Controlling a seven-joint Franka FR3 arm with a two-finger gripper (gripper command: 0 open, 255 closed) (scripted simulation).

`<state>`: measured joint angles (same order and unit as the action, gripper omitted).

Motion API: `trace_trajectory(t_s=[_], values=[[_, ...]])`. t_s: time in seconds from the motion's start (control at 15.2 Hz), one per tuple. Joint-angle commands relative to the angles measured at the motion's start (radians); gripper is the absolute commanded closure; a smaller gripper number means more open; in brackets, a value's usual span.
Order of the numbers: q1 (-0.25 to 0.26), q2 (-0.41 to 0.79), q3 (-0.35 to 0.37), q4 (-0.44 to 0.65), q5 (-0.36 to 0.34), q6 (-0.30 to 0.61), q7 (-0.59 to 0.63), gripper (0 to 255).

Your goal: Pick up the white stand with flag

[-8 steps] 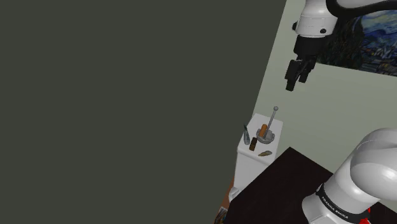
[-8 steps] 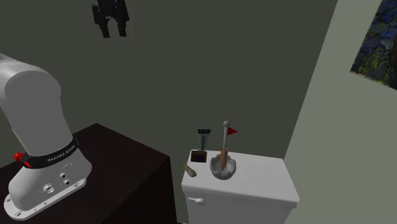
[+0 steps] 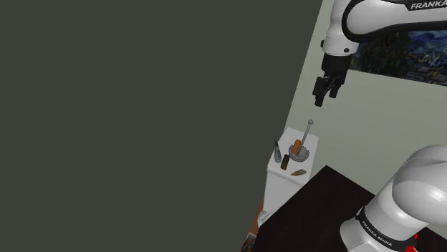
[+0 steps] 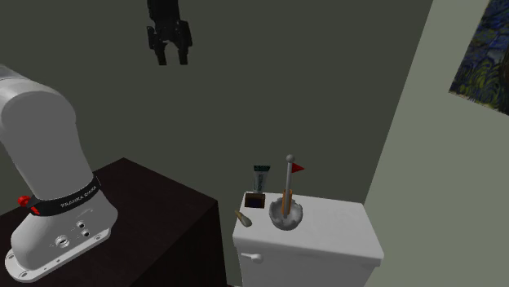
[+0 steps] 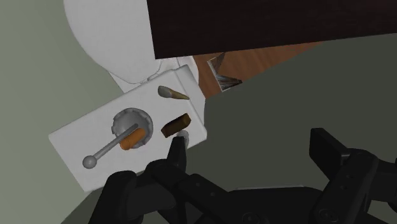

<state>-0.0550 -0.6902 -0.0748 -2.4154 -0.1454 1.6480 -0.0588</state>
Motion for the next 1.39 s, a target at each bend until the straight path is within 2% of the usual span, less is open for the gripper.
trace_trajectory(t_s=[0.0, 0.73, 1.32], values=[[-0.014, 0.055, -0.022, -0.008, -0.020, 0.060, -0.008, 0], [-0.088, 0.389, -0.153, 0.048, -0.099, 0.326, -0.070, 0], [-0.144, 0.710, -0.238, 0.197, -0.086, 0.491, -0.137, 0]])
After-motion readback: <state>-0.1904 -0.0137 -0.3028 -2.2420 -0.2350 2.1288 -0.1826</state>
